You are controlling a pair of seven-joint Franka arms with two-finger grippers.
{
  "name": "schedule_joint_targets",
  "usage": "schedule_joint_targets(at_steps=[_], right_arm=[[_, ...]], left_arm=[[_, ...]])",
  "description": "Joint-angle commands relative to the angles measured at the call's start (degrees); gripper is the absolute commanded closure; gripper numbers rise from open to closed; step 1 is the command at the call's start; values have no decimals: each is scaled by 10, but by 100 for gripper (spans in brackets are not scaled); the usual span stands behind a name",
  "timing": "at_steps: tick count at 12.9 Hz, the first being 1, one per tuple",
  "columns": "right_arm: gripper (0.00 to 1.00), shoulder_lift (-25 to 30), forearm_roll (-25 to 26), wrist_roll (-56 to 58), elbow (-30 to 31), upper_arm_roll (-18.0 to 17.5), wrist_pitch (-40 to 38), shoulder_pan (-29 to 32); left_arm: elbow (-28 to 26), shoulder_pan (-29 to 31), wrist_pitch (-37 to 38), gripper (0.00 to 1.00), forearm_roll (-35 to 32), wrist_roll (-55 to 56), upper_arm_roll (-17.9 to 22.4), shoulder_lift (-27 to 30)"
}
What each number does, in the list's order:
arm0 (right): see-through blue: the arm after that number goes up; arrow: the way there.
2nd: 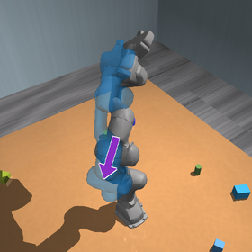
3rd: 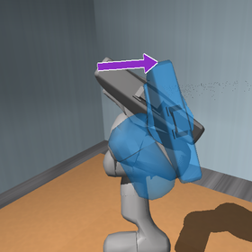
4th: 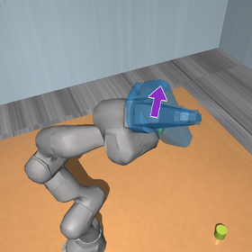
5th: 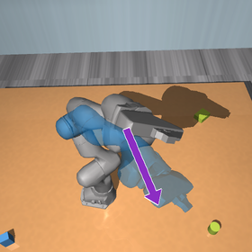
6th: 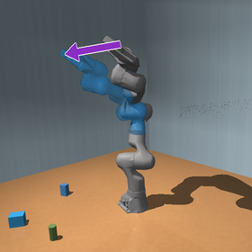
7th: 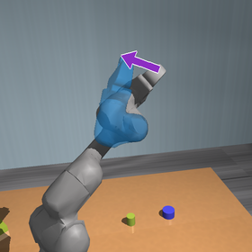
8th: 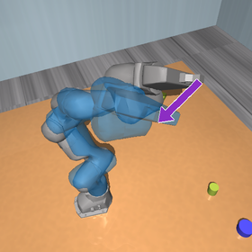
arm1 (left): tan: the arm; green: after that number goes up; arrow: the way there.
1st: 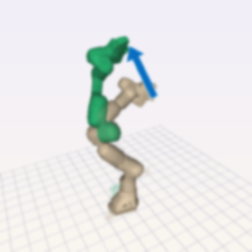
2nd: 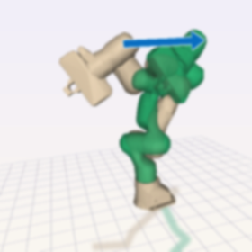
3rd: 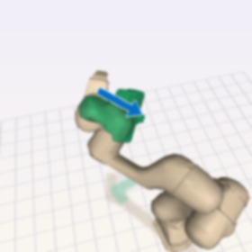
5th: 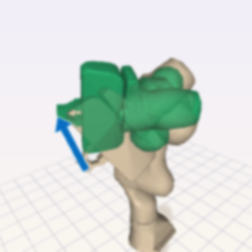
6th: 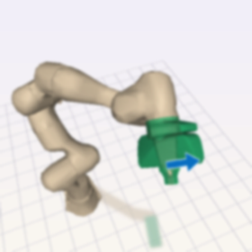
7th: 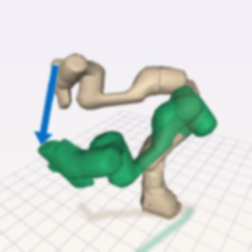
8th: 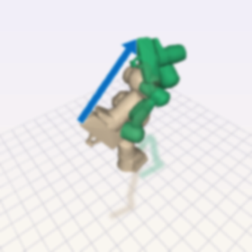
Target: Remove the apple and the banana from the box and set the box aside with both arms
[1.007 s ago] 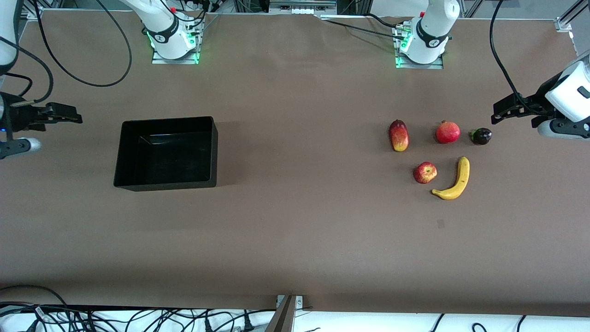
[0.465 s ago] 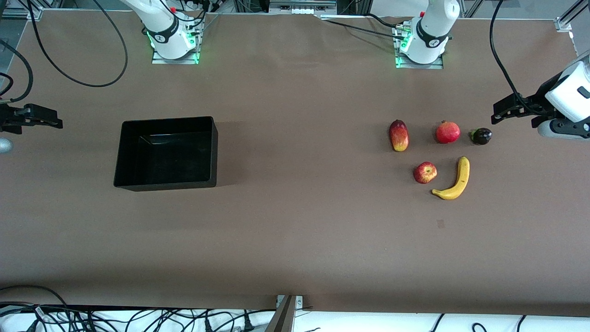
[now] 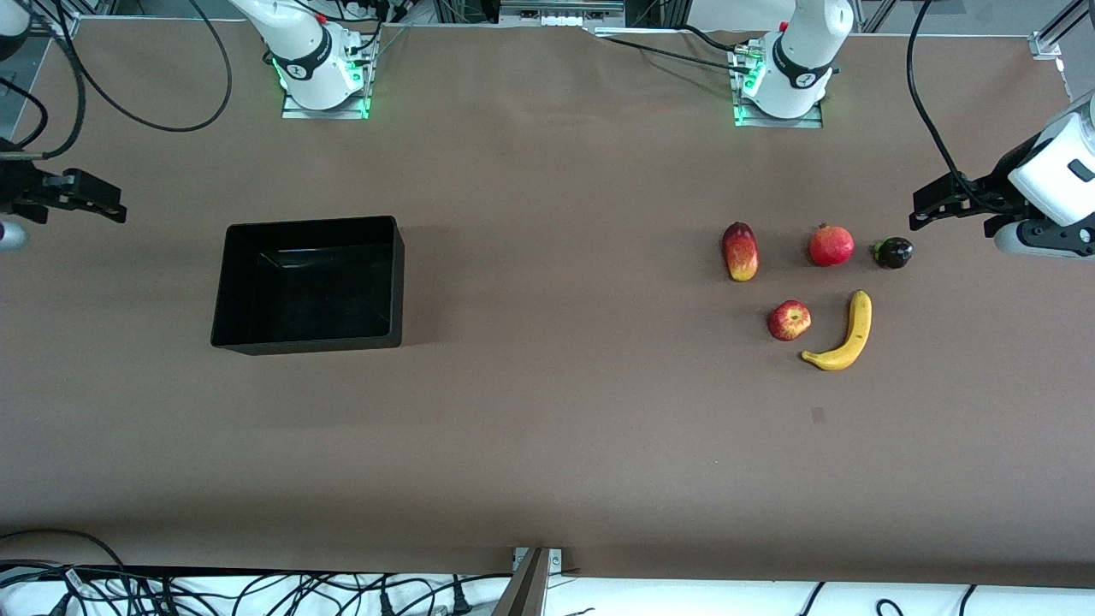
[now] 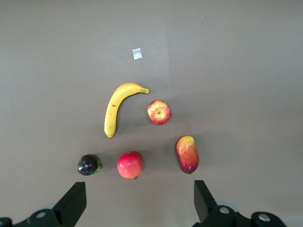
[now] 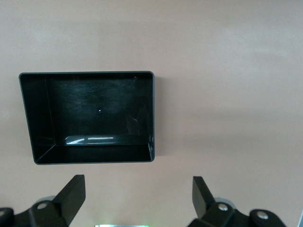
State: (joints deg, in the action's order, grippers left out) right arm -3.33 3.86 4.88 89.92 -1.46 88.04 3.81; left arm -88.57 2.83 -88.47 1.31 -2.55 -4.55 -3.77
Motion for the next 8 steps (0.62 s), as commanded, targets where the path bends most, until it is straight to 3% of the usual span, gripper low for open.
schedule_joint_targets(at_steps=[1,3,8], right_arm=[[0,27,6,-8,31,-16,14,17],[0,17,3,-14,-9,49,8,-18],[0,18,-8,-13,-1,32,1,-15]], left_arm=[[16,-1,8,0,4,2,-1,-5],[16,-1,8,0,4,1,0,-5],[16,-1,9,0,4,2,0,-5]])
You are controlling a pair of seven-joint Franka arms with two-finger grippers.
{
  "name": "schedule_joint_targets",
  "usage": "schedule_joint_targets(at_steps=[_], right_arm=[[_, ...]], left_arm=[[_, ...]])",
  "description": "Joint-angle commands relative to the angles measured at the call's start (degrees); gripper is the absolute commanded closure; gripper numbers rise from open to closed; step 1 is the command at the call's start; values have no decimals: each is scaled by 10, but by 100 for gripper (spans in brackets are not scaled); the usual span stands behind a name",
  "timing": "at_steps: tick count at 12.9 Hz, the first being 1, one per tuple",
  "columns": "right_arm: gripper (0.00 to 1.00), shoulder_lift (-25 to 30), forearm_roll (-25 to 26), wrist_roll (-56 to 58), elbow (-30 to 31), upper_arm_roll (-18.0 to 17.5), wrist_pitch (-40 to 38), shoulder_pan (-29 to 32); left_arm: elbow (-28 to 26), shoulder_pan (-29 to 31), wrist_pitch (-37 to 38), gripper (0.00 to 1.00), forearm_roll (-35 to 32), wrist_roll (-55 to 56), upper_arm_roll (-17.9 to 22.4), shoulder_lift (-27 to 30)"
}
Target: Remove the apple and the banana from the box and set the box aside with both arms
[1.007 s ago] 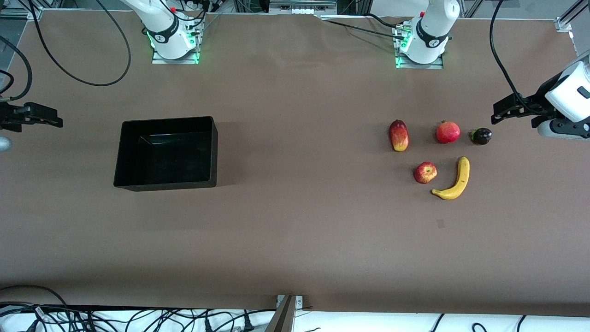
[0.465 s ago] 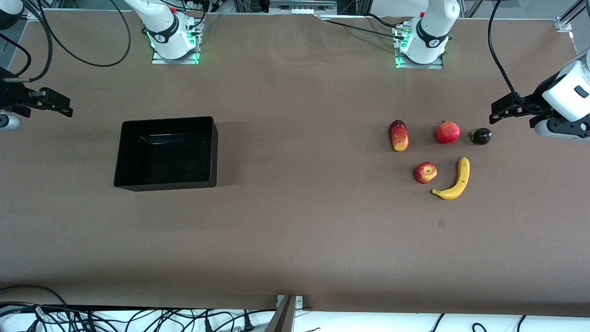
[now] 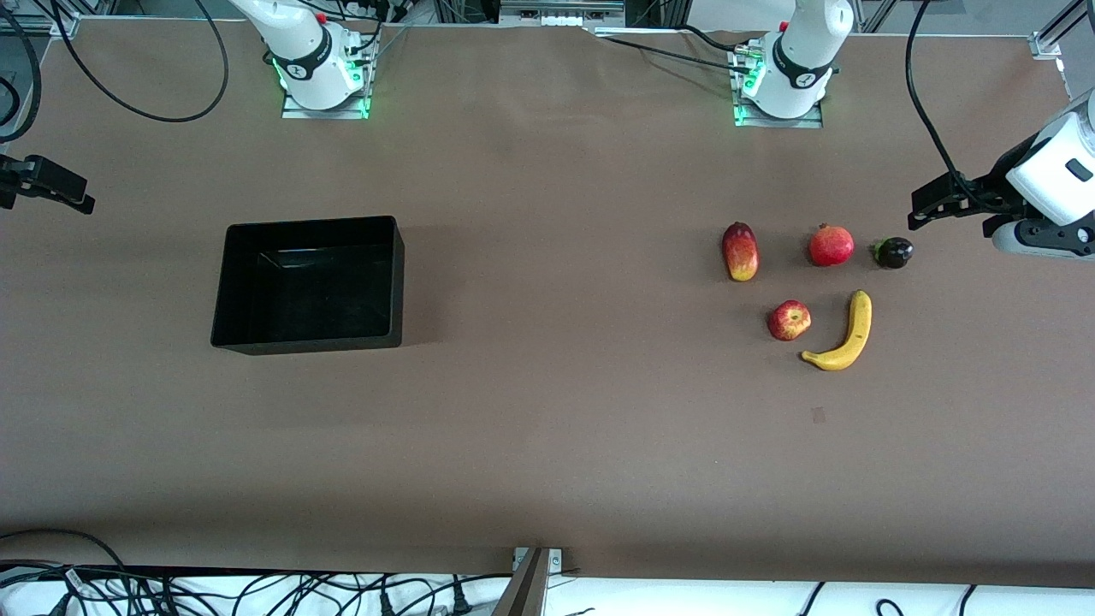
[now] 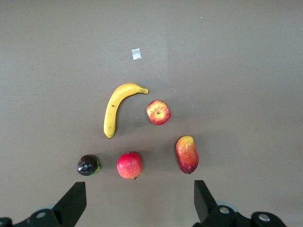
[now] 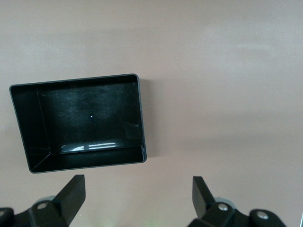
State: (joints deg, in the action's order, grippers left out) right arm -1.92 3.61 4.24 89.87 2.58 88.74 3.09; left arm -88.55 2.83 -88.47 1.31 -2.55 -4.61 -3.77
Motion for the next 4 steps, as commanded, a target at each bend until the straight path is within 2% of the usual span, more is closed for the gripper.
schedule_joint_targets(at_steps=[1,4], right_arm=[[0,3,-5,-6,3,-9,-6,-7],[0,3,-5,-7,4,-9,-6,-5]], left_arm=[[15,-1,9,0,4,2,0,-5],[15,-1,10,0,4,2,0,-4]])
